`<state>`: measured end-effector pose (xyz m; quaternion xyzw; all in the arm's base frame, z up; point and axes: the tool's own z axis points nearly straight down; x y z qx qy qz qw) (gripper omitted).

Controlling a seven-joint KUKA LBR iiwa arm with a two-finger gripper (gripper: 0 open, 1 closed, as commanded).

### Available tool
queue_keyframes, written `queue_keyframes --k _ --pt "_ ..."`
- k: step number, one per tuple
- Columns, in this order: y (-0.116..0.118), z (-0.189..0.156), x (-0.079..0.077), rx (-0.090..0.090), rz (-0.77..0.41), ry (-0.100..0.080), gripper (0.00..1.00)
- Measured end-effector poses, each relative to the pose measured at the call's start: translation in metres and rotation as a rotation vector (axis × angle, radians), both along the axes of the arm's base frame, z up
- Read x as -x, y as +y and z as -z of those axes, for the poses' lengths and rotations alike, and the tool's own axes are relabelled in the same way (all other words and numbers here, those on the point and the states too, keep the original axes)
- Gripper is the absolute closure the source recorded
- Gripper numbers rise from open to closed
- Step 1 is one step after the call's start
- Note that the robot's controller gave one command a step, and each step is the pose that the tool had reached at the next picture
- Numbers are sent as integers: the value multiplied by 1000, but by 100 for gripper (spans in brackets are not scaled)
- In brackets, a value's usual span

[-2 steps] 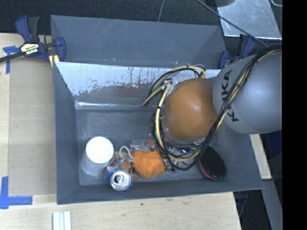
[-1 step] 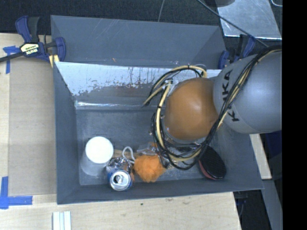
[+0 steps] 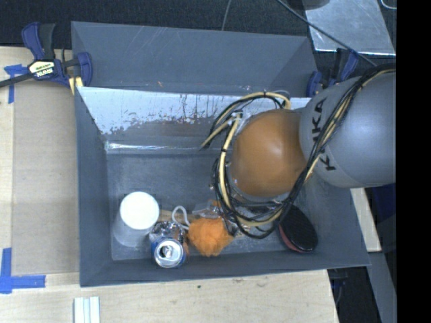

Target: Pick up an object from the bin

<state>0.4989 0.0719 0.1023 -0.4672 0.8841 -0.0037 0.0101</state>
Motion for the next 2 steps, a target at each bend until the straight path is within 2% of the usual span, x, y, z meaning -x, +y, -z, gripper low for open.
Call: queue_keyframes --k 2 --pt "0 0 0 0 1 0 100"
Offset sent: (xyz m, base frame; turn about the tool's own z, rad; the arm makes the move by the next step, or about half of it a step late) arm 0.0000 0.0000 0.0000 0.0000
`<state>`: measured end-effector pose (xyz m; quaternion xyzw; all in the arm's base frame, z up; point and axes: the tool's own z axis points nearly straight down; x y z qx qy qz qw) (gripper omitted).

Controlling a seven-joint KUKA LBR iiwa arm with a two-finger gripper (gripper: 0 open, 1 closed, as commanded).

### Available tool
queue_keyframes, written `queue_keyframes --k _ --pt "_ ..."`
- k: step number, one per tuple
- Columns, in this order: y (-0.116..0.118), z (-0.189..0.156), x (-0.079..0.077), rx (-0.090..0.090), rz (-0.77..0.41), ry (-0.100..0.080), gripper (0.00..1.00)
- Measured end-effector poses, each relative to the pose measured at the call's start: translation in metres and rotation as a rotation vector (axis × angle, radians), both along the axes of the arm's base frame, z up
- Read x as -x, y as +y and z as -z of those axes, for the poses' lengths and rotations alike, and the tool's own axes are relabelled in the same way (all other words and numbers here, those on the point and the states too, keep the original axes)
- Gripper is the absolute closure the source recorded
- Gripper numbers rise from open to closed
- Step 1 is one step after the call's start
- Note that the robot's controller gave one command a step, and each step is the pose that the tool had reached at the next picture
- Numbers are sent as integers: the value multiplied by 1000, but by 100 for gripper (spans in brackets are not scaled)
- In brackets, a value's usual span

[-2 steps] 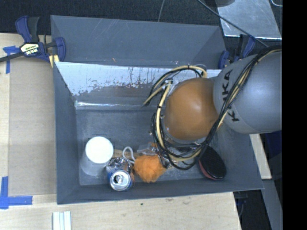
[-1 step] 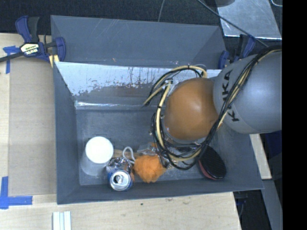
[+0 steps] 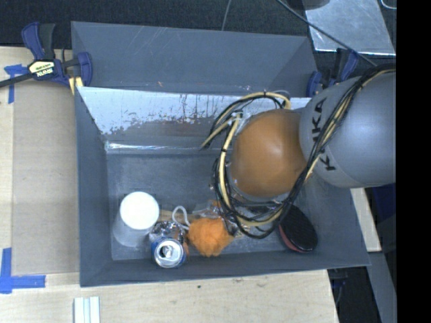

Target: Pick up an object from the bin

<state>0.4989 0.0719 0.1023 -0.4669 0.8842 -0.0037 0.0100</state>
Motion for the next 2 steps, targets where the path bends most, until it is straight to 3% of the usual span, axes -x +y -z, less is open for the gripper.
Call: queue_keyframes --k 2 --pt "0 0 0 0 0 0 100"
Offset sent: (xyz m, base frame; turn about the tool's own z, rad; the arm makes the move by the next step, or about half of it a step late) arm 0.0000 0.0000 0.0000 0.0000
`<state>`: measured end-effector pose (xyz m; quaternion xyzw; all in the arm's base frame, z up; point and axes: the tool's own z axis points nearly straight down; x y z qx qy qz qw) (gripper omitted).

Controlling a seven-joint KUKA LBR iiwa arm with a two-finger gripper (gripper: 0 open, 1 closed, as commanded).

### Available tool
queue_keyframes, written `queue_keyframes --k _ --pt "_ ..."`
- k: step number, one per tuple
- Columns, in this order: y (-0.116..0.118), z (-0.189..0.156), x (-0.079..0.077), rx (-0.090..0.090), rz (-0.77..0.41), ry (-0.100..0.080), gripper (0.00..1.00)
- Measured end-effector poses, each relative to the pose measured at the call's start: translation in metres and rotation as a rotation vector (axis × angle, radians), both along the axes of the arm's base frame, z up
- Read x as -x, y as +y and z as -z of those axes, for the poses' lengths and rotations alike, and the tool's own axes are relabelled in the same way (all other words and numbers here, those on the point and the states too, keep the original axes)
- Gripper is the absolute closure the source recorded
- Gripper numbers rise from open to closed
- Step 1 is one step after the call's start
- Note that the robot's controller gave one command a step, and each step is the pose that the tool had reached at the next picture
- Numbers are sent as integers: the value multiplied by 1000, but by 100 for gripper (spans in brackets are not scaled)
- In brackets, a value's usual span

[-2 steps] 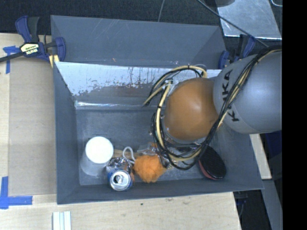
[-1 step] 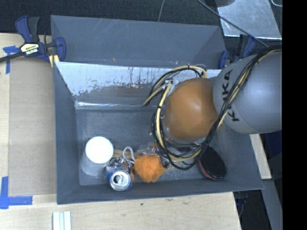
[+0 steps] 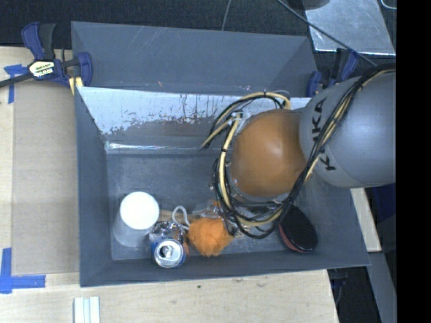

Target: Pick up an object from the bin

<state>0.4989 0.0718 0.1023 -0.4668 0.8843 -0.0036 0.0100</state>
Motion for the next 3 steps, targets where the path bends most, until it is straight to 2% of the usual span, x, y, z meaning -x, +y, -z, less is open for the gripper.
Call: queue_keyframes --k 3 --pt "0 0 0 0 0 0 100"
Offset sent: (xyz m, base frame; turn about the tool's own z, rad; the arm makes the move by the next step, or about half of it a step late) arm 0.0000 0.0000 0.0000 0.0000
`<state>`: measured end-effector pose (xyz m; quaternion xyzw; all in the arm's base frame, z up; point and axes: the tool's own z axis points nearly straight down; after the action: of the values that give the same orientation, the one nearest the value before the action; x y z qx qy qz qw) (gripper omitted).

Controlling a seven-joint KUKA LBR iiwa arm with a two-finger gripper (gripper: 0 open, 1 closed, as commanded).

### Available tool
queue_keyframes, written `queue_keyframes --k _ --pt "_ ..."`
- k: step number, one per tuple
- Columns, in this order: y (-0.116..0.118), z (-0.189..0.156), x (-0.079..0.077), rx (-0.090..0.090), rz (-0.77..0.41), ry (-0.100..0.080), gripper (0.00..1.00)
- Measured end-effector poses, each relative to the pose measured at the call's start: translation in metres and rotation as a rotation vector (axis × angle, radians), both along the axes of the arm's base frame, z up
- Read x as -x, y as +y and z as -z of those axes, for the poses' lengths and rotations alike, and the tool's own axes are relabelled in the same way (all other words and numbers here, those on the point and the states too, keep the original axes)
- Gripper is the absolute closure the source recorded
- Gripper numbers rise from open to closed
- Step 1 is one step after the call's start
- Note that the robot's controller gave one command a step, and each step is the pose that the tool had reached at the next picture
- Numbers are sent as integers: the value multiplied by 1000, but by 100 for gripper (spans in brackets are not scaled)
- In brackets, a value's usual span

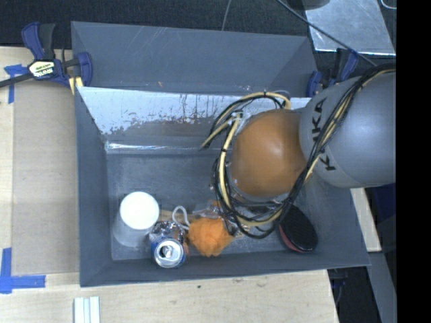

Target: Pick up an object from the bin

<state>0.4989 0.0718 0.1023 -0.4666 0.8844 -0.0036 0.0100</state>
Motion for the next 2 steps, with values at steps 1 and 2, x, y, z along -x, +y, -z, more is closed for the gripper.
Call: queue_keyframes --k 1,2 --pt "0 0 0 -1 0 -1 0" --pt "0 0 0 0 0 0 100"
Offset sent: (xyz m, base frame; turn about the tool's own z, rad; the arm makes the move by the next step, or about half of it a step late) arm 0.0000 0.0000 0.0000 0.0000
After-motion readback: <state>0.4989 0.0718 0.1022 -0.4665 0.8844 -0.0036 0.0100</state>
